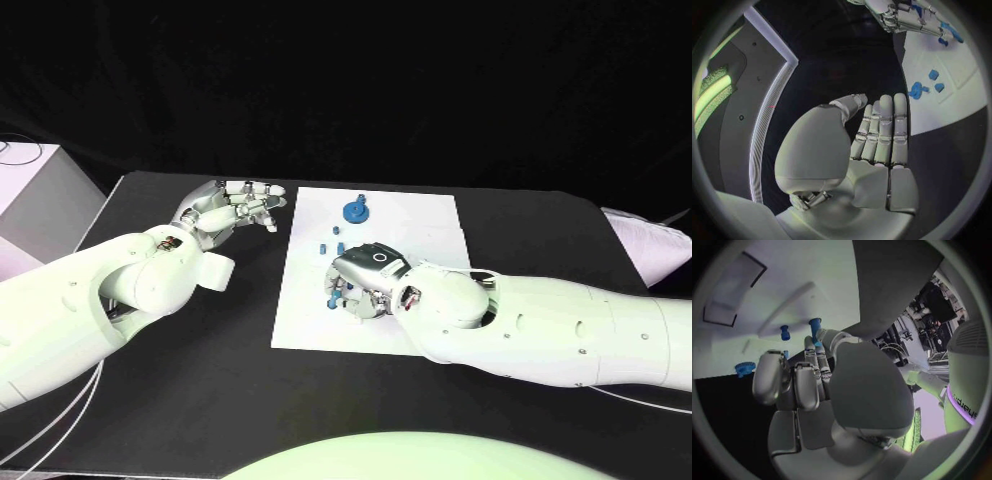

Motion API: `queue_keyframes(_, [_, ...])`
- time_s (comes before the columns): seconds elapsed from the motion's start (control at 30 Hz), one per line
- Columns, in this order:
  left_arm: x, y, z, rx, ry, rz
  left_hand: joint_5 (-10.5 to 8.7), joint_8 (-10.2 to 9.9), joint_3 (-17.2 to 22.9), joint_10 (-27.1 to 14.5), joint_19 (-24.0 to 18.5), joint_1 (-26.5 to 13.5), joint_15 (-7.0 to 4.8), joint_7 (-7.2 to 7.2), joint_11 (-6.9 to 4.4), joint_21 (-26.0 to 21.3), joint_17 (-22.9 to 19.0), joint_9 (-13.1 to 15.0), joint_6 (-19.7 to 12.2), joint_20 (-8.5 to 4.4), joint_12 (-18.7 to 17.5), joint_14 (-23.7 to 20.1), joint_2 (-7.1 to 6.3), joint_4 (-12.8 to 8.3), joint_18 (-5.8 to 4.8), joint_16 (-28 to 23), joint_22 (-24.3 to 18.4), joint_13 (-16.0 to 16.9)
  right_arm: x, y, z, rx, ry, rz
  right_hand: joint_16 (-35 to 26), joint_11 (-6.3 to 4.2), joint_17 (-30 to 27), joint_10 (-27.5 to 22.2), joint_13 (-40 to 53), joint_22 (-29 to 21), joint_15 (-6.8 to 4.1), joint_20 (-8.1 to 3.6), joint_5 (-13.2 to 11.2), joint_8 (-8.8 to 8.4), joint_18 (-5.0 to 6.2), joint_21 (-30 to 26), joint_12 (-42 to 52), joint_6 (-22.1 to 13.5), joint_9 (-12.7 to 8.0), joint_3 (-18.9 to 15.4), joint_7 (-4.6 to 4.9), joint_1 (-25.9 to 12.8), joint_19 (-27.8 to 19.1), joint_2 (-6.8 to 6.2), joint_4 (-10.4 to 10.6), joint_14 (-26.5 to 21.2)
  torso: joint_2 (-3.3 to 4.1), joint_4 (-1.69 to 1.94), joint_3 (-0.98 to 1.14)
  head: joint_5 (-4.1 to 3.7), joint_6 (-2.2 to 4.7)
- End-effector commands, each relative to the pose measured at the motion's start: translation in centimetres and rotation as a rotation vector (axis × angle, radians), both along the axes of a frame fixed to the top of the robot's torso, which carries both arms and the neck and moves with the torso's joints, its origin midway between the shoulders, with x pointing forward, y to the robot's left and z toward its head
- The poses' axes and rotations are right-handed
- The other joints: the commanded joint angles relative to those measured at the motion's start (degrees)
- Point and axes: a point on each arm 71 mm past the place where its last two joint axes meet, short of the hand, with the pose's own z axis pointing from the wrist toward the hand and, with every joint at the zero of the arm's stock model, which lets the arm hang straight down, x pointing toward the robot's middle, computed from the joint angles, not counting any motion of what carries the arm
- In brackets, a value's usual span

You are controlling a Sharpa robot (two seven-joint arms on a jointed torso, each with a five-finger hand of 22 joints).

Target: Assemble the parts on the task board

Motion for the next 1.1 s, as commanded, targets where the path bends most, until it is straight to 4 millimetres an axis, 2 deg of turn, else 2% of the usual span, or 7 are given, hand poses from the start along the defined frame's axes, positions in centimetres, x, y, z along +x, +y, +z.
queue_keyframes(0.03, [-0.06,-0.19,0.10,-0.011,-0.001,-0.012,0.25,0.3,-0.2,-0.4,0.2,0.4,0.13,0.07,0.17,-0.2,-0.1,-0.1,-0.4,-0.05,0.3,0.1,0.06,0.1,0.86,-0.4,-0.1,-0.1,-0.17,0.02,-0.57,-0.050,0.005,0.010,0.1,-0.36,0.1,0.6,0.0,4.5,-0.11,-0.14,0.1,0.21,-1.11,0.0,0.2,-0.3,0.1,0.4,0.14,0.0,1.8,0.02,-0.1,1.7,-0.05,-0.05,-0.02,-0.03,-0.05])
queue_keyframes(0.2, [-0.06,-0.18,0.10,-0.010,-0.001,-0.011,0.25,0.3,-0.2,-0.4,0.2,0.4,0.13,0.07,0.17,-0.2,-0.1,-0.1,-0.4,-0.05,0.3,0.1,0.06,0.1,0.86,-0.4,-0.1,-0.1,-0.30,0.15,-0.69,-0.046,0.022,0.030,0.1,0.13,-0.1,-0.8,-0.1,4.2,0.40,0.16,-0.3,-0.41,-1.00,-0.9,-0.1,-1.6,0.0,0.3,0.57,-2.7,1.6,-2.11,-0.1,1.7,-0.09,-0.05,-0.07,0.06,-0.01])
queue_keyframes(0.27, [-0.06,-0.17,0.09,-0.010,0.000,-0.010,0.25,0.3,-0.2,-0.4,0.2,0.4,0.13,0.07,0.17,-0.2,-0.1,-0.1,-0.4,-0.05,0.3,0.1,0.06,0.1,0.86,-0.4,-0.1,-0.1,-0.33,0.16,-0.73,-0.044,0.027,0.035,-0.1,0.59,-0.3,-3.2,-0.2,3.6,0.72,0.55,-0.2,-1.78,-0.75,-2.5,0.0,-4.2,-0.5,-2.6,0.75,-5.2,1.2,-2.98,-0.3,1.5,-0.11,-0.06,-0.04,0.07,-0.01])
queue_keyframes(0.37, [-0.05,-0.17,0.08,-0.010,0.000,-0.010,0.25,0.3,-0.2,-0.4,0.2,0.4,0.13,0.07,0.17,-0.2,-0.1,-0.1,-0.4,-0.05,0.3,0.1,0.06,0.1,0.86,-0.4,-0.1,-0.1,-0.30,0.10,-0.81,-0.046,0.035,0.035,-0.3,0.68,-0.8,-6.1,-0.2,2.1,0.73,0.87,-1.3,-3.35,-0.22,-5.8,0.0,-6.8,-1.2,-7.5,0.69,-6.3,0.5,-2.71,-0.7,1.4,-0.11,-0.05,-0.04,0.01,0.00])
queue_keyframes(0.5, [-0.04,-0.16,0.08,-0.010,0.000,-0.009,0.25,0.3,-0.2,-0.4,0.2,0.4,0.13,0.07,0.17,-0.2,-0.1,-0.1,-0.4,-0.05,0.3,0.1,0.06,0.1,0.86,-0.4,-0.1,-0.1,-0.23,-0.01,-0.88,-0.050,0.040,0.026,-2.4,0.97,-4.8,-9.0,-0.1,-0.5,1.06,1.11,-1.0,-4.28,0.61,-11.3,1.1,-8.3,-1.9,-15.5,1.19,-3.8,-0.5,-0.42,0.7,0.3,-0.06,-0.03,-0.03,-0.01,0.07])
queue_keyframes(0.83, [-0.04,-0.17,0.07,-0.009,0.001,-0.010,0.25,0.3,-0.2,-0.4,0.2,0.4,0.13,0.07,0.17,-0.2,-0.1,-0.1,-0.4,-0.05,0.3,0.1,0.06,0.1,0.86,-0.4,-0.1,-0.1,-0.01,-0.26,-0.78,-0.034,0.027,-0.004,-3.0,1.59,-6.2,-13.2,-0.2,-1.8,1.53,1.45,-0.7,-4.96,0.87,-13.9,2.2,-9.4,-2.6,-23.1,1.64,0.7,-0.6,1.00,4.8,-0.1,-0.01,-0.01,-0.01,-0.03,0.15])
queue_keyframes(1.1, [-0.05,-0.17,0.06,-0.009,0.002,-0.011,0.25,0.3,-0.2,-0.4,0.2,0.4,0.13,0.07,0.17,-0.2,-0.1,-0.1,-0.4,-0.05,0.3,0.1,0.06,0.1,0.86,-0.4,-0.1,-0.1,0.23,-0.48,-0.66,-0.014,0.011,-0.033,-3.0,2.55,-6.5,-18.3,-0.3,-2.4,2.27,1.99,-0.3,-5.84,0.93,-15.0,1.8,-13.7,-3.9,-27.8,1.65,2.5,-0.5,0.49,5.7,-0.2,-0.04,-0.05,-0.02,-0.13,0.33])
